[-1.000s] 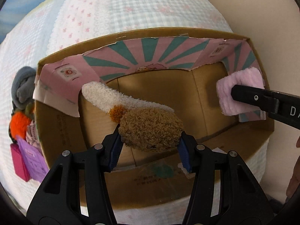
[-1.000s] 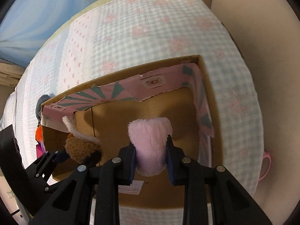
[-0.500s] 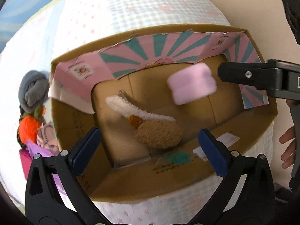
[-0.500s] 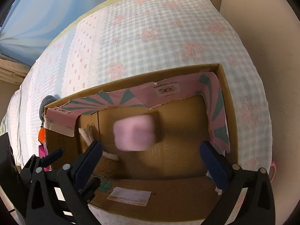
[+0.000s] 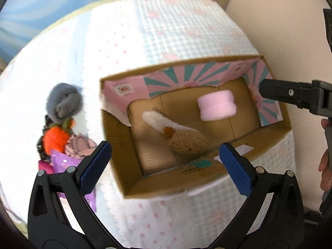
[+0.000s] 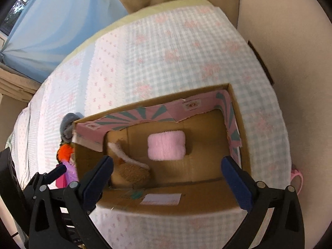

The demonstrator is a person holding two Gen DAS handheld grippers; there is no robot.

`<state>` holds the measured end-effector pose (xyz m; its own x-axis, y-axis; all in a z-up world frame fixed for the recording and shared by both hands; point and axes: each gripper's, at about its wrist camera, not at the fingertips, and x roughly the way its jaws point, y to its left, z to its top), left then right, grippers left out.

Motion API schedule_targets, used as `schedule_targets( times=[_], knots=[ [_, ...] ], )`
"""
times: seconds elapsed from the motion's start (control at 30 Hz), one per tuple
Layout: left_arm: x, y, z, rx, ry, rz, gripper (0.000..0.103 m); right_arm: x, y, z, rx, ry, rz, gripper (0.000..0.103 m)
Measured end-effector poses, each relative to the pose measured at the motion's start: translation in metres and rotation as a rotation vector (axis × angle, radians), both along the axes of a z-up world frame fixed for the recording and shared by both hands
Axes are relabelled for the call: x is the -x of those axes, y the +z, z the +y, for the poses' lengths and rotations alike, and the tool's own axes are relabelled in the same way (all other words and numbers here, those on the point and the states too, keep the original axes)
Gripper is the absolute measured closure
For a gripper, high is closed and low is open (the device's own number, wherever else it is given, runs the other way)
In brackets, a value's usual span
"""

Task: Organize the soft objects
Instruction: 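Open both tools to drop the toy and cuff into the box, then move both tools back over the remaining pile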

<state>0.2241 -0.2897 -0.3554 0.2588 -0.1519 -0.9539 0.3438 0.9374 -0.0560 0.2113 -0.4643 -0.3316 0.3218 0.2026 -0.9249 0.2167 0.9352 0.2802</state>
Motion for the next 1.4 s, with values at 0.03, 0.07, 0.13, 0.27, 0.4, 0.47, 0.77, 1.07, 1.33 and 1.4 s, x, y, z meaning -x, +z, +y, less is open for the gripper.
schedule_targets(
  times=[0.03, 0.07, 0.13, 0.27, 0.4, 0.47, 0.77, 1.07, 1.33, 1.4],
  knots=[
    [0.002, 0.007, 0.004, 0.004, 0.001, -0.012, 0.0, 0.005, 0.011, 0.003, 0.011, -0.001, -0.012, 0.0],
    [0.004, 0.017, 0.008, 0.006, 0.007, -0.026, 0.0, 0.01, 0.019, 0.005, 0.022, -0.004, -0.023, 0.0],
    [0.008, 0.036, 0.014, 0.007, 0.02, -0.055, 0.0, 0.019, 0.039, 0.01, 0.039, -0.001, -0.04, 0.0],
    [0.02, 0.076, 0.028, 0.032, 0.031, -0.119, 0.0, 0.045, 0.083, 0.025, 0.108, 0.035, -0.106, 0.0],
    [0.038, 0.123, 0.044, 0.051, 0.045, -0.191, 0.0, 0.073, 0.122, 0.041, 0.166, 0.044, -0.163, 0.0],
    [0.046, 0.142, 0.053, 0.061, 0.058, -0.211, 0.0, 0.087, 0.142, 0.046, 0.184, 0.031, -0.196, 0.0],
    [0.099, 0.233, 0.097, 0.121, 0.106, -0.375, 0.0, 0.15, 0.21, 0.073, 0.259, 0.004, -0.352, 0.0],
    [0.141, 0.268, 0.159, 0.088, 0.194, -0.458, 0.0, 0.171, 0.229, 0.098, 0.216, 0.06, -0.458, 0.0],
    [0.157, 0.245, 0.231, 0.067, 0.278, -0.404, 0.0, 0.161, 0.21, 0.147, 0.152, 0.112, -0.451, 0.0],
    [0.155, 0.237, 0.245, 0.065, 0.279, -0.393, 0.0, 0.157, 0.203, 0.163, 0.135, 0.115, -0.443, 0.0]
  ],
)
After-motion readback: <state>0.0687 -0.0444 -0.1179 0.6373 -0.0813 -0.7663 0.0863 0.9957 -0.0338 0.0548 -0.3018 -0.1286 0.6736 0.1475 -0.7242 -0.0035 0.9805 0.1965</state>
